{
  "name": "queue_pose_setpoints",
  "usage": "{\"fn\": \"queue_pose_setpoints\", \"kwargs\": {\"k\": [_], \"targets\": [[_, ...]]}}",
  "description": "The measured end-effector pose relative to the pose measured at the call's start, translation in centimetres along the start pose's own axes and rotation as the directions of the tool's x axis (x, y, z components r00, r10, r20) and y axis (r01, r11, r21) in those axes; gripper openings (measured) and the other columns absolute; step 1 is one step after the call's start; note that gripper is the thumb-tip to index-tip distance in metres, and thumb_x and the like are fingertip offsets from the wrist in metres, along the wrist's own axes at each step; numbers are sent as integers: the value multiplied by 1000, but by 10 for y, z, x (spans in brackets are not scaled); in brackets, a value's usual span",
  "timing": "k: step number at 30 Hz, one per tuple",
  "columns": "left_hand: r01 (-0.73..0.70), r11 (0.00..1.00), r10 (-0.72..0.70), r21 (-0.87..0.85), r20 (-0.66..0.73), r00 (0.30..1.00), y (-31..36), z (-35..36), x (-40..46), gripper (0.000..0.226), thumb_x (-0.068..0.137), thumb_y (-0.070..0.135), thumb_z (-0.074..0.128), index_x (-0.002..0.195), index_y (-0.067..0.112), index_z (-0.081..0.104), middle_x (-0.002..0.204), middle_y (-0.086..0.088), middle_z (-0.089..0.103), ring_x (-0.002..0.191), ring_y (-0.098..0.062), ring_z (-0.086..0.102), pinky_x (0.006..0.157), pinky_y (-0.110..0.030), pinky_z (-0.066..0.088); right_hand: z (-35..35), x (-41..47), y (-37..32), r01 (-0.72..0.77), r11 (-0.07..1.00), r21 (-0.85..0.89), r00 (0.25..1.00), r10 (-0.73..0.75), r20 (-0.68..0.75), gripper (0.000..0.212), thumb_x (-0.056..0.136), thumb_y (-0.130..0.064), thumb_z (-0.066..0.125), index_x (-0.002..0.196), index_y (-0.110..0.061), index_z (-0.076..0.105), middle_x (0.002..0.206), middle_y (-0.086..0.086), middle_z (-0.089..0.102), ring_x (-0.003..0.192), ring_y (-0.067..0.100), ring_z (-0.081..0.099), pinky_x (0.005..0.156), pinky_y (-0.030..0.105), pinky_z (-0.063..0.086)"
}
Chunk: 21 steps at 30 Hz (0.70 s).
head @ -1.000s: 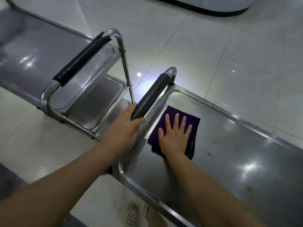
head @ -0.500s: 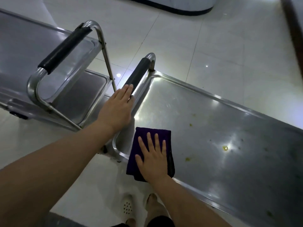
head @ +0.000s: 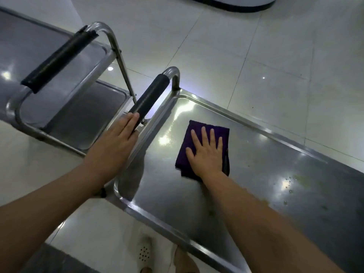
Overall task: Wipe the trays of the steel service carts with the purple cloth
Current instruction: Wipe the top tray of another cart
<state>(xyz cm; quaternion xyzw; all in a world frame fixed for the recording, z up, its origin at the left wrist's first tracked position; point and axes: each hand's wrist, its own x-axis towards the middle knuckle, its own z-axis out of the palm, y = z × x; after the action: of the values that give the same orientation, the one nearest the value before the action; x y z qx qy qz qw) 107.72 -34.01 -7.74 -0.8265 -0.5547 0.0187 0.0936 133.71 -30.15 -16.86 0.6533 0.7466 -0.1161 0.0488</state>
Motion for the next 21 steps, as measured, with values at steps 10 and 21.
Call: {"fn": "queue_pose_setpoints", "kwargs": {"k": [10, 21], "targets": [[54, 999, -54, 8, 42, 998, 3, -1, 2, 57, 66, -4, 76, 120, 0, 62, 146, -24, 36, 139, -36, 27, 107, -52, 30, -21, 81, 54, -52, 999, -13, 997, 51, -62, 63, 98, -54, 23, 154, -32, 2, 162, 3, -7, 148, 27, -12, 118, 49, -9], [28, 999, -28, 28, 4, 1000, 0, 4, -3, 45, 75, 1, 67, 119, 0, 60, 150, -23, 29, 142, -37, 21, 115, -51, 21, -2, -11, 7, -232, 973, 15, 972, 233, -21, 64, 99, -53, 16, 154, -28, -7, 161, 8, -11, 147, 32, -15, 118, 53, -8]]}}
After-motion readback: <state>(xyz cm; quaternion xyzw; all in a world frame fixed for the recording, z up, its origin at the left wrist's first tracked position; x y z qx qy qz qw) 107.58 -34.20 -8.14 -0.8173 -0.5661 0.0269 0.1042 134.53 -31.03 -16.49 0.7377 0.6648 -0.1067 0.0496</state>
